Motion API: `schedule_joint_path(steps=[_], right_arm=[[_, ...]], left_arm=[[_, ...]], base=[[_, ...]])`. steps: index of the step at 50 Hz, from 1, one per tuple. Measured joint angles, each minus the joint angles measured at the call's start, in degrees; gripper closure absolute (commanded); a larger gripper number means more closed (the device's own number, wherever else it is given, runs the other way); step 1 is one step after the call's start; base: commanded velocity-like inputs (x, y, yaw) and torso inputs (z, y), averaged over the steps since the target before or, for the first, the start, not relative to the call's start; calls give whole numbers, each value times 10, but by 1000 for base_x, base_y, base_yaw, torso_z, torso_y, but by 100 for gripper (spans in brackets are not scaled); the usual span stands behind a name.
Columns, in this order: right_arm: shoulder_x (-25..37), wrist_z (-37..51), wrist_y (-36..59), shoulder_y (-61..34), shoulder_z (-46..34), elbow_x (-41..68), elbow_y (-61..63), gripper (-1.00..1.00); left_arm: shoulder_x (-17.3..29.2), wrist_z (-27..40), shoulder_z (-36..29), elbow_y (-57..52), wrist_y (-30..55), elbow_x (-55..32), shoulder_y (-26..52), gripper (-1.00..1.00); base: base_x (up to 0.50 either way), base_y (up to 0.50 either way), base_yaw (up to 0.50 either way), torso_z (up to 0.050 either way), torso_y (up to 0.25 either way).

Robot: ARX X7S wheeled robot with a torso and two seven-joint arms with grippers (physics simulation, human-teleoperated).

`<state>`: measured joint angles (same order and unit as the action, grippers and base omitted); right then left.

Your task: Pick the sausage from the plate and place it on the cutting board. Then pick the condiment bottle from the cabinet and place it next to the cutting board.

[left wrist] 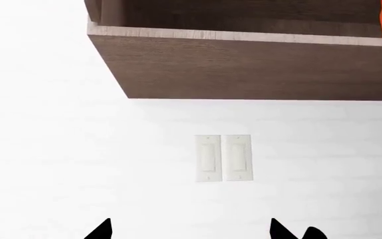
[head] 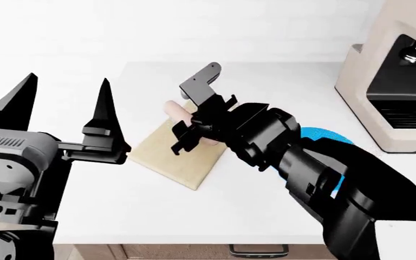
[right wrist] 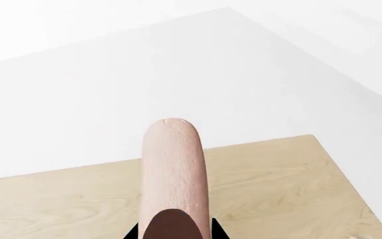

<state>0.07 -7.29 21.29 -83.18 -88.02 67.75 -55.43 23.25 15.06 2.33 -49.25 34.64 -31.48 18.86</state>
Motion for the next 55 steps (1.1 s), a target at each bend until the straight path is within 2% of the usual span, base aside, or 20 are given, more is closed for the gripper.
schedule_joint_path(steps=[2,3,26,47,55], right_arm=[[0,0,0,2,-1,-1,1,100],[0,-1,1,3,-1,-2,1,-100],[-1,1,-1,7,-2,-11,6,-100],[0,-3,-7,-47,3,9,-3,-100],[47,11,-2,-83,29,41,56,-100]], left_arm=[[0,0,0,0,0,0,0,-100],[1,1,0,0,0,-1,0,-100],[5,3,-3,2,-6,-5,-1,-100],[9,9,-5,0,-6,-9,0,-100],[11,13,-6,-3,-5,-10,0,-100]], base=[[0,0,0,0,0],[0,0,0,0,0],[0,0,0,0,0],[0,0,0,0,0],[0,0,0,0,0]])
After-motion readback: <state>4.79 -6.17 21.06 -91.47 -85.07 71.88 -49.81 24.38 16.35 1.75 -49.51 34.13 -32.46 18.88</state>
